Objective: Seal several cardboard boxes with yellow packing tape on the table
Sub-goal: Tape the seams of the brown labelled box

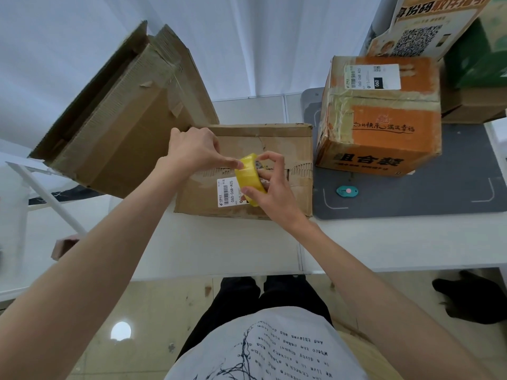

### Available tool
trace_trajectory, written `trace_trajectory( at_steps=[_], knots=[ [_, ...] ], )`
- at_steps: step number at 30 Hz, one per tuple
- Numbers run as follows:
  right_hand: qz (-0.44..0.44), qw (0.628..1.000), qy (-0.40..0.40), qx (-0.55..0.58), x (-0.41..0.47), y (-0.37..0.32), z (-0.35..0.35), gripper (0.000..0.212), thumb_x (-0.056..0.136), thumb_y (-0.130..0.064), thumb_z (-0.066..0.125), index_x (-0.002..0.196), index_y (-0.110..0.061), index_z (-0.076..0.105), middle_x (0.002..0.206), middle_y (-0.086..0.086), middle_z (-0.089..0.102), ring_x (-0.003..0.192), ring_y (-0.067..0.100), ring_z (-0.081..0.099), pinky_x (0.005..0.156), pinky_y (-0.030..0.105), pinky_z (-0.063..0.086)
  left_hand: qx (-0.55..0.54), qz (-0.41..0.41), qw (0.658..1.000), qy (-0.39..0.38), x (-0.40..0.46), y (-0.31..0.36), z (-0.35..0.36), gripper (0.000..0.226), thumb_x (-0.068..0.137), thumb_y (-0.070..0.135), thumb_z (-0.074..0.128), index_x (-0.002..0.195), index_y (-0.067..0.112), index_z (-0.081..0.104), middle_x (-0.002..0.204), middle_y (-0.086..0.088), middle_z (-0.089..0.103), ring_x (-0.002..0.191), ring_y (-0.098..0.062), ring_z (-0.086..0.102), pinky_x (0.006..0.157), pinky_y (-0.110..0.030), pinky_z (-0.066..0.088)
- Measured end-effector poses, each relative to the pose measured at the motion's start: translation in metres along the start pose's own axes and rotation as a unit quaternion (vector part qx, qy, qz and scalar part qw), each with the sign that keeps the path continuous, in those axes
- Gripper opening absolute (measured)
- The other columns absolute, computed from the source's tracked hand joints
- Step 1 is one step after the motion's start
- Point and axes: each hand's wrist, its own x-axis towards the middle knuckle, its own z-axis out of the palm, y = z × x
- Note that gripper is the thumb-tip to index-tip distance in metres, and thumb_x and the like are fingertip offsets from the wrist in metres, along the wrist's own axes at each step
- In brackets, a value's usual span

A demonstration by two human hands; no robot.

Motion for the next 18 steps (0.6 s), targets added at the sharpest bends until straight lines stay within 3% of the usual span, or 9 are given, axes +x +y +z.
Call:
trace_trajectory(
  at_steps=[4, 7, 10, 13, 16, 18],
  knots=[
    [-0.022, 0.991, 0.123, 0.057, -0.013, -0.001, -0.024, 0.055, 0.09, -0.006, 0.072, 0.128, -0.014, 0.034, 0.107, 0.015, 0.069, 0.079, 0.027, 0.074, 0.067, 0.044, 0.062, -0.074, 0.02, 0.997, 0.014, -0.001, 0.004, -0.021, 0.069, 0.06, 0.092, 0.059, 0.077, 0.026, 0.068, 0.081, 0.009, 0.063, 0.09, -0.018, 0.054, 0.099, -0.046, 0.03],
    [-0.038, 0.957, 0.276, 0.079, -0.025, 0.009, -0.052, 0.04, 0.091, 0.005, 0.061, 0.119, -0.012, 0.038, 0.103, 0.012, 0.063, 0.076, 0.023, 0.067, 0.06, 0.038, 0.059, -0.116, 0.041, 0.992, -0.014, -0.003, 0.016, -0.033, 0.073, 0.051, 0.093, 0.056, 0.081, 0.028, 0.068, 0.082, 0.011, 0.061, 0.091, -0.017, 0.054, 0.107, -0.052, 0.031],
    [-0.016, 0.912, 0.41, 0.024, -0.035, 0.032, -0.083, 0.033, 0.09, 0.002, 0.055, 0.112, -0.015, 0.037, 0.11, 0.014, 0.058, 0.079, 0.03, 0.066, 0.059, 0.03, 0.056, -0.187, 0.055, 0.979, -0.053, -0.007, 0.028, -0.04, 0.07, 0.053, 0.089, 0.061, 0.085, 0.027, 0.07, 0.078, 0.009, 0.059, 0.081, -0.014, 0.054, 0.09, -0.042, 0.047],
    [0.051, 0.876, 0.477, -0.053, -0.041, 0.067, -0.115, 0.032, 0.089, -0.006, 0.055, 0.11, -0.02, 0.035, 0.112, 0.006, 0.058, 0.086, 0.029, 0.067, 0.065, 0.037, 0.056, -0.255, 0.076, 0.96, -0.084, -0.011, 0.038, -0.046, 0.054, 0.068, 0.075, 0.073, 0.092, 0.027, 0.071, 0.076, 0.009, 0.059, 0.073, -0.009, 0.054, 0.069, -0.029, 0.041],
    [0.148, 0.831, 0.523, -0.119, -0.036, 0.092, -0.144, 0.033, 0.09, -0.008, 0.053, 0.106, -0.03, 0.035, 0.109, 0.003, 0.058, 0.093, 0.03, 0.062, 0.07, 0.043, 0.049, -0.276, 0.085, 0.953, -0.096, -0.013, 0.046, -0.052, 0.045, 0.074, 0.07, 0.073, 0.099, 0.032, 0.07, 0.082, 0.011, 0.062, 0.076, -0.007, 0.057, 0.071, -0.026, 0.041],
    [0.18, 0.812, 0.536, -0.148, -0.027, 0.101, -0.16, 0.03, 0.092, -0.002, 0.053, 0.113, -0.02, 0.041, 0.108, 0.001, 0.053, 0.092, 0.025, 0.055, 0.071, 0.038, 0.042, -0.278, 0.094, 0.95, -0.106, -0.015, 0.049, -0.056, 0.04, 0.077, 0.068, 0.072, 0.102, 0.036, 0.07, 0.091, 0.011, 0.065, 0.081, -0.007, 0.061, 0.076, -0.025, 0.043]
  ],
)
